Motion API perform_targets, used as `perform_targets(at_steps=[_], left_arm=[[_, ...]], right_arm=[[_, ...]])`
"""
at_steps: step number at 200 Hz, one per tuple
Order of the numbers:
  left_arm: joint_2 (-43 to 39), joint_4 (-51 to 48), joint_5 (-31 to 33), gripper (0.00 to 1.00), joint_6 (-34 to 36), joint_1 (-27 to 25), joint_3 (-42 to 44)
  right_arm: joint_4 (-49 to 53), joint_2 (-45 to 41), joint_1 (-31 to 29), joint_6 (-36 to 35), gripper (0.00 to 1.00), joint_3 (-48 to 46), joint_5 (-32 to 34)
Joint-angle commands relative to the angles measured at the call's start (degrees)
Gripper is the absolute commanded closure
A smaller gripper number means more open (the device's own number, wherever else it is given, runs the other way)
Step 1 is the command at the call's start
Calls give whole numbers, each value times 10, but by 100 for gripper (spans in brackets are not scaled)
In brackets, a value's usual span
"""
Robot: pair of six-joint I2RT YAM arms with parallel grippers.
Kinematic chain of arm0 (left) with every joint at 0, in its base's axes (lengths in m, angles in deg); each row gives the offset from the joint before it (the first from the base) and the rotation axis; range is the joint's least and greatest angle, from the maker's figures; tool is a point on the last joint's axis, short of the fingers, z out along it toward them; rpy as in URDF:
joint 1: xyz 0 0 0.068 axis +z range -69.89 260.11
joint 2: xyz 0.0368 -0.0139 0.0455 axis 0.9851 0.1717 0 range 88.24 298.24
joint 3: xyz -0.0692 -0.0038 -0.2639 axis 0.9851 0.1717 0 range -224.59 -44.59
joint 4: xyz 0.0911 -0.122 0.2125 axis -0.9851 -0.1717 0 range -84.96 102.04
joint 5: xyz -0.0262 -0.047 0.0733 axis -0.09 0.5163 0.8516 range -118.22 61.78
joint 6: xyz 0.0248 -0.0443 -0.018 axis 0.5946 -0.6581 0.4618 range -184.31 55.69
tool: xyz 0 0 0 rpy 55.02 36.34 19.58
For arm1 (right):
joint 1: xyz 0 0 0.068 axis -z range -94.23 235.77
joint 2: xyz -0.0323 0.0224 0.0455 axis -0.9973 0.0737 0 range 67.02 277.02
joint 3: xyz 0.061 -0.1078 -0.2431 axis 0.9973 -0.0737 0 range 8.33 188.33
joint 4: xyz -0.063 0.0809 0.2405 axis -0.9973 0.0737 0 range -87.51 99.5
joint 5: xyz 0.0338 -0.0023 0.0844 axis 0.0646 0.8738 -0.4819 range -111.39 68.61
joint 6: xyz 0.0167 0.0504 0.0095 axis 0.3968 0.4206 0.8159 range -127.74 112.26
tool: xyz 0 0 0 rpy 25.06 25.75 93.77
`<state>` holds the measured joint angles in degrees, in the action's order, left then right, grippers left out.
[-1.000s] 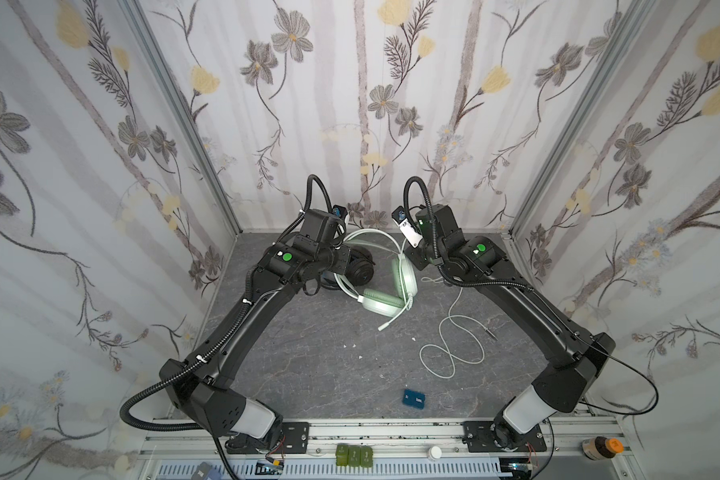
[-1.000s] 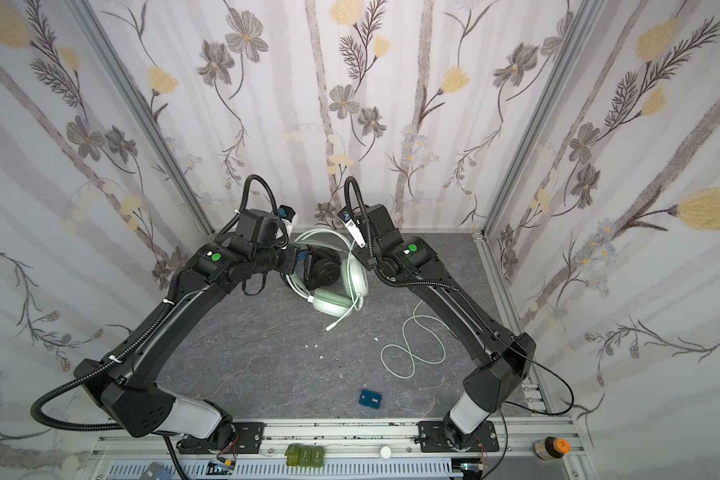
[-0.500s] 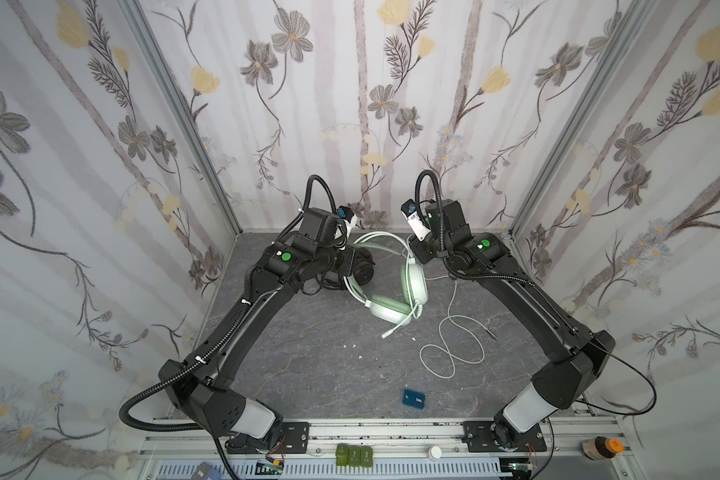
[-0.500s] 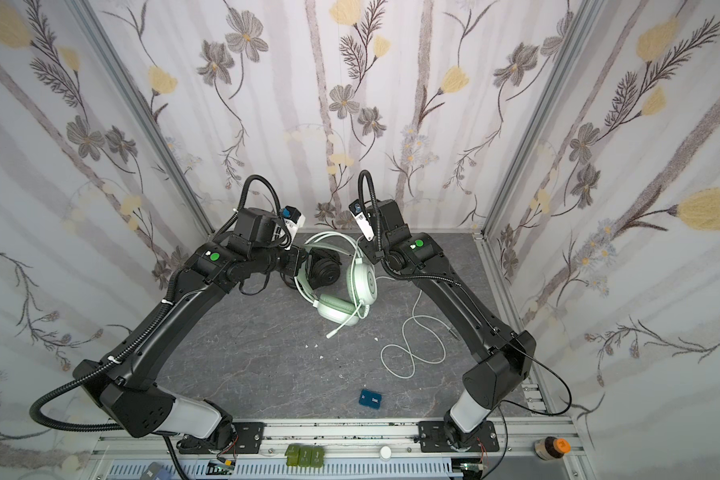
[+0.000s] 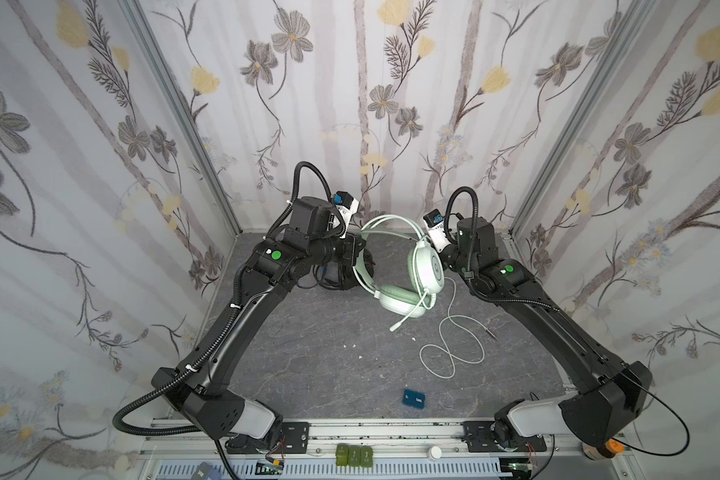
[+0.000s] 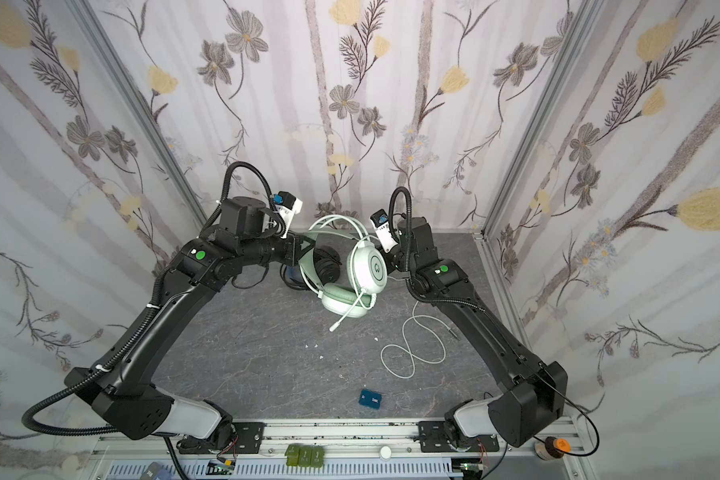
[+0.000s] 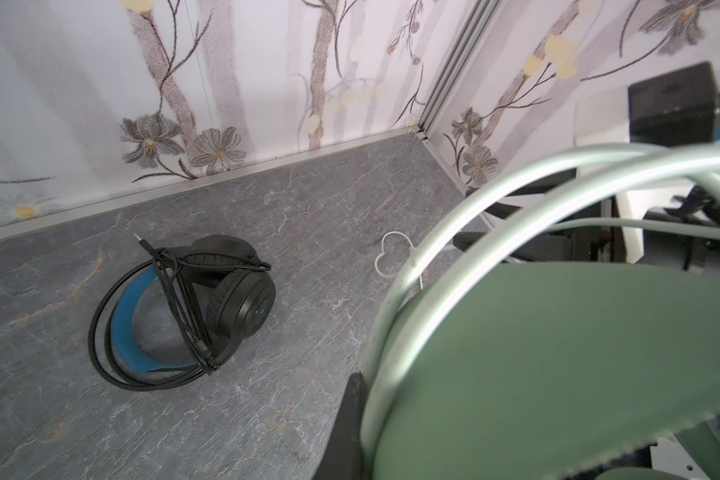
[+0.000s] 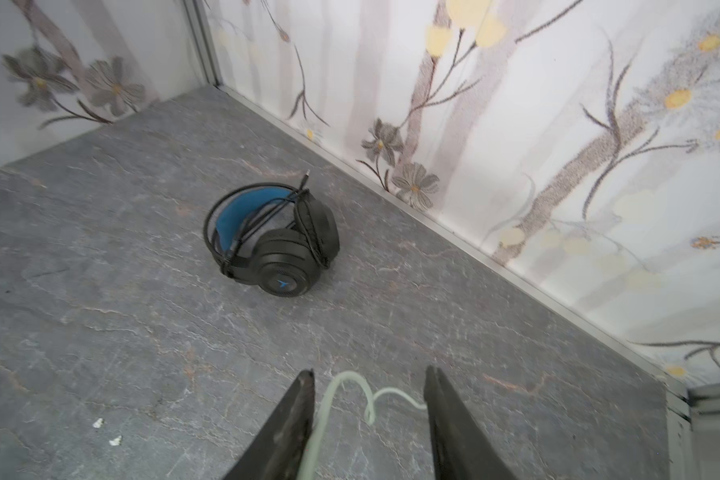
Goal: Wrap the headphones
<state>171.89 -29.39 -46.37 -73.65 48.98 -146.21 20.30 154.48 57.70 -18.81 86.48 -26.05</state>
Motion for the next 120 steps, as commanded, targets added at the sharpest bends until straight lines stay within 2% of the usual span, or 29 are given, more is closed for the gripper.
perform_targets(at_steps=[1,47,120], left_arm=[[5,61,-51,100,-46,0,-22],[19,134,-94,100,-120,0,-60],[20,239,-82,100,-194,-2,-64]], right_arm=[[-114,-16,5,21,54,-28,-61],[-203,-26,22,92,53,-71,-121],[-290,-6,31,147,54,-103,-179]])
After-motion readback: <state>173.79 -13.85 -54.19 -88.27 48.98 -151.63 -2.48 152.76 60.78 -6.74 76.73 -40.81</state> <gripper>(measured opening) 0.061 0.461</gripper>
